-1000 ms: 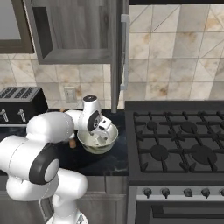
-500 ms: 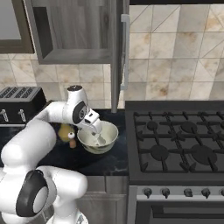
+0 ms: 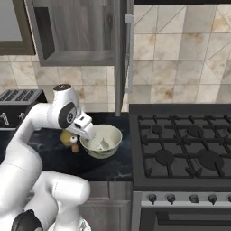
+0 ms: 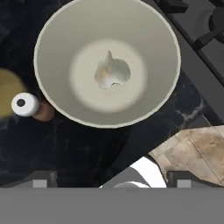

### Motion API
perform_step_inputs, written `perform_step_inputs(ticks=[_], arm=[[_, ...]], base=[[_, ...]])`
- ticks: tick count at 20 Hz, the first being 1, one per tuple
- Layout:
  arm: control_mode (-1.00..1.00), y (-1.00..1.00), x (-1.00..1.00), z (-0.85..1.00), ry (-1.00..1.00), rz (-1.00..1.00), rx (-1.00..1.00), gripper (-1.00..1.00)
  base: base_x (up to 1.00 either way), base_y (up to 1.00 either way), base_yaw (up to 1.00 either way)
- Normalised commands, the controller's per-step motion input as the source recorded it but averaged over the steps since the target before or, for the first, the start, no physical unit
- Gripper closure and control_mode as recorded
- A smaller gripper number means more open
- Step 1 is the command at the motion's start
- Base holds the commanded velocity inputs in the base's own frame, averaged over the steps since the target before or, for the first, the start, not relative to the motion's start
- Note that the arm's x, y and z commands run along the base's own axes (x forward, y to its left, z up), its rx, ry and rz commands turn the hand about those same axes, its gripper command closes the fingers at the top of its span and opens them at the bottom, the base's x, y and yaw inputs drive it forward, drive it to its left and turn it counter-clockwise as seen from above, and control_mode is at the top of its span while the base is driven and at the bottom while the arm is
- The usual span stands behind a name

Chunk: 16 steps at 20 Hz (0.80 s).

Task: Retrieve the bottle and the shaker from the cabinet and place them next to the mixing bowl on the counter. Then add garlic from the fridge to the mixing bowl.

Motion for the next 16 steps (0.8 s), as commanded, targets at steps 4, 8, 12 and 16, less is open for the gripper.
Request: perform_step_inputs(ticks=[4, 8, 12, 16], arm=[[-1.0, 0.03, -0.45, 0.37, 0.0, 0.0, 0.0, -1.0], [-1.0, 0.03, -0.17, 0.13, 0.01, 0.0, 0.0, -1.0], [-1.0, 0.03, 0.0, 0.09, 0.03, 0.0, -0.03, -1.0], [-1.0, 0.26, 0.0, 0.02, 0.0, 0.0, -0.08, -1.0]], base=[[0.0, 0.0, 0.0], [0.0, 0.0, 0.0], [0.0, 0.0, 0.0], [0.0, 0.0, 0.0]])
